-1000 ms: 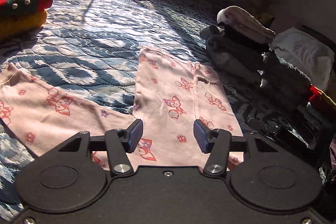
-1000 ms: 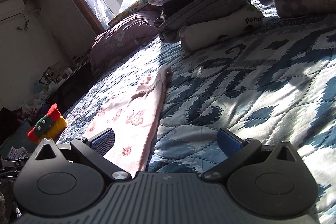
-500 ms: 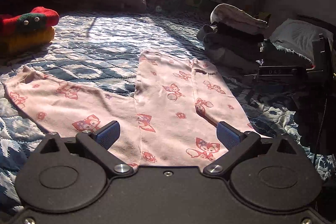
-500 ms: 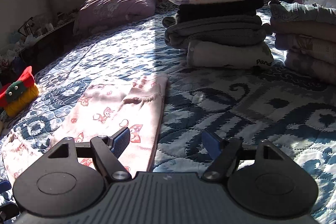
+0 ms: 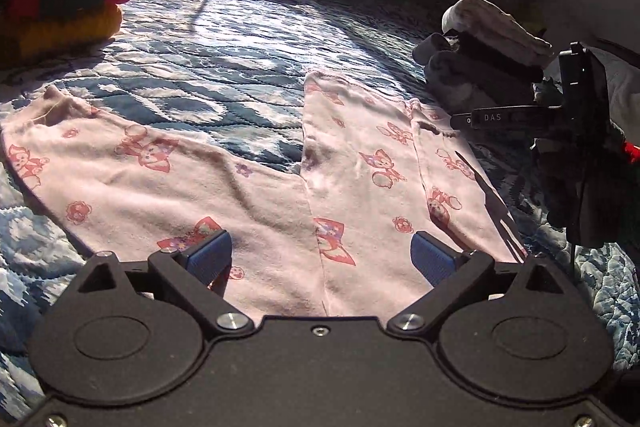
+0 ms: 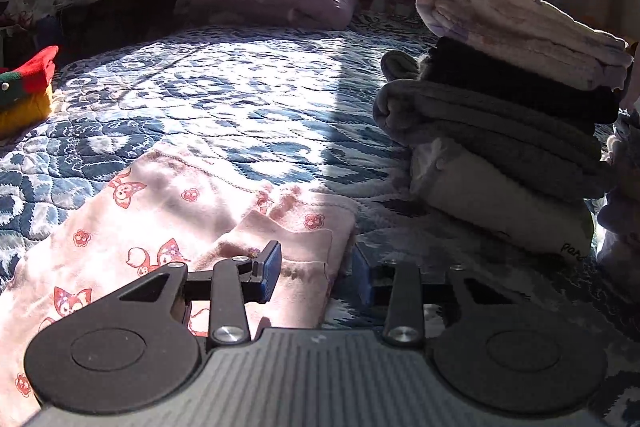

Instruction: Fold clothes

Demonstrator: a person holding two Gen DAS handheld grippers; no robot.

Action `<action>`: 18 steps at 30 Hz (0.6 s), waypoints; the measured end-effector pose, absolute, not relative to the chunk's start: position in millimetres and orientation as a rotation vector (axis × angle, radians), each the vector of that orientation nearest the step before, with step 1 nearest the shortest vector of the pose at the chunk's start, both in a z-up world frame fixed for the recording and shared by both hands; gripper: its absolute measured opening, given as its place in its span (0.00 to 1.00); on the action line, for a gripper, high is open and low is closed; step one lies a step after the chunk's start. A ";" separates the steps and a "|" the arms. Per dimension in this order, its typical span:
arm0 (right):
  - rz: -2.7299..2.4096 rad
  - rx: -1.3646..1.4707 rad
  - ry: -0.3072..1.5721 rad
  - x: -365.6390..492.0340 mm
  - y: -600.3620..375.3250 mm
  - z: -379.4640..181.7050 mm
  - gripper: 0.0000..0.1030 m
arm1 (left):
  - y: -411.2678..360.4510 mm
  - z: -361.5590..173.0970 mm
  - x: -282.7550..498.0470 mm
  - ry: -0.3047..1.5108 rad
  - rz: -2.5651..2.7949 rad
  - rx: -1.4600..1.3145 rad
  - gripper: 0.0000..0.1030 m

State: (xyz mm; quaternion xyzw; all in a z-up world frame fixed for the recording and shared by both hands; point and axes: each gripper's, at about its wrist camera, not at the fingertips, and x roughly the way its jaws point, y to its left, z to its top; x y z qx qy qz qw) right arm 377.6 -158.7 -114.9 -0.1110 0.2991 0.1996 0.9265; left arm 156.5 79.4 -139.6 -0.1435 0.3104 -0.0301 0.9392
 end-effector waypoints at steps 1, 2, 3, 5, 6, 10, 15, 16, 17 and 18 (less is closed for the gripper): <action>0.421 -0.244 0.610 377.4 -156.1 -115.9 0.36 | 79.2 -139.8 156.6 0.633 -0.063 -0.294 0.95; 0.428 -0.252 0.609 377.9 -154.6 -116.7 0.35 | 79.0 -140.1 156.6 0.633 -0.064 -0.296 0.95; 0.433 -0.250 0.613 379.0 -154.4 -117.6 0.35 | 78.8 -140.4 156.6 0.633 -0.065 -0.297 0.95; 0.446 -0.235 0.626 382.5 -154.4 -120.1 0.35 | 79.2 -140.5 156.3 0.631 -0.069 -0.303 0.95; 0.451 -0.229 0.633 383.7 -154.4 -121.3 0.34 | 79.3 -140.2 156.2 0.630 -0.070 -0.305 0.95; 0.451 -0.199 0.665 387.4 -156.6 -126.8 0.34 | 79.4 -139.9 156.9 0.629 -0.070 -0.307 0.95; 0.425 -0.104 0.677 391.3 -168.9 -132.1 0.34 | 76.9 -140.0 156.4 0.628 -0.078 -0.304 0.95; 0.427 -0.103 0.678 391.8 -168.9 -133.2 0.34 | 76.9 -140.2 156.5 0.629 -0.079 -0.307 0.95; 0.432 -0.101 0.680 392.0 -168.9 -133.8 0.34 | 78.1 -140.5 156.9 0.629 -0.080 -0.314 0.95; 0.438 -0.097 0.681 392.5 -168.6 -134.5 0.34 | 80.0 -141.1 157.4 0.630 -0.081 -0.319 0.95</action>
